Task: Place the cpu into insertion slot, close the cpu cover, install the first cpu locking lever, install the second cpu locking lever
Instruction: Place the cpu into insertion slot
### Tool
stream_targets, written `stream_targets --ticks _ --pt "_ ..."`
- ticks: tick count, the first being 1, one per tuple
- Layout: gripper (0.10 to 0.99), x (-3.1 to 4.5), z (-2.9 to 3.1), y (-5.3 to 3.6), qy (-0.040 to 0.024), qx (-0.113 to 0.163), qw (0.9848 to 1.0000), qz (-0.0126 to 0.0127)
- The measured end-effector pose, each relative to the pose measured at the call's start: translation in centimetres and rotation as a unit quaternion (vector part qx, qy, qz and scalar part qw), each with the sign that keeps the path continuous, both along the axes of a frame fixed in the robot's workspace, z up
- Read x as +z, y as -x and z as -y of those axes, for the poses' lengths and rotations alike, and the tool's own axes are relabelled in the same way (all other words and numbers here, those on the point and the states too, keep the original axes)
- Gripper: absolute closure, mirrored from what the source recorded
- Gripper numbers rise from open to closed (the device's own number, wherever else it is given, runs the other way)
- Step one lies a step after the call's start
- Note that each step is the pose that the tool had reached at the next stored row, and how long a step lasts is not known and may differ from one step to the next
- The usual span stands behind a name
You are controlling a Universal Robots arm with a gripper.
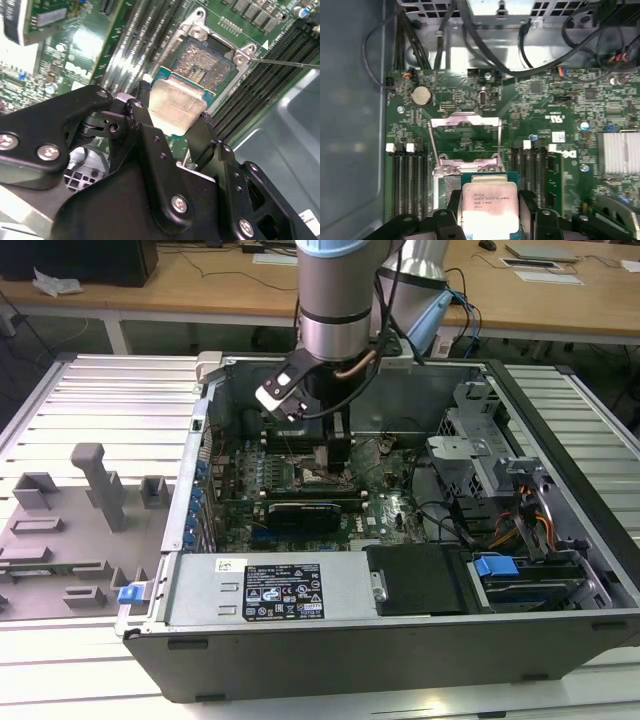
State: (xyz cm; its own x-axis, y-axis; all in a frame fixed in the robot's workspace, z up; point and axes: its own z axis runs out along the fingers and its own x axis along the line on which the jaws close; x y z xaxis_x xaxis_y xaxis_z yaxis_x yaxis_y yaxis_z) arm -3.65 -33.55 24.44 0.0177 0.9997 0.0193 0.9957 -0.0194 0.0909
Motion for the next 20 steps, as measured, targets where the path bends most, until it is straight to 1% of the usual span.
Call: stream_targets --ticks 2,3,5,9,12,13,16,20 --pt "0.545 -0.19 -0.38 0.07 0.0 0.0 1.0 0.0005" --pt "0.545 -0.46 -0.7 0.21 0.0001 0.0 1.0 0.0014" --pt "0.545 -0.89 -1.01 0.45 0.0003 0.0 1.0 0.0022" --pt "0.545 -1.52 -1.25 0.83 0.0022 0.0 1.0 0.0023" --pt "0.545 -1.82 -1.4 0.94 0.0032 0.0 1.0 0.0023" --pt "0.545 -2.02 -1.57 1.08 0.0039 0.0 1.0 0.0024" --pt "0.545 -2.43 -1.78 1.31 0.0057 0.0 1.0 0.0023" --pt "0.545 -3.09 -1.89 1.46 0.0071 0.0 1.0 0.0024"
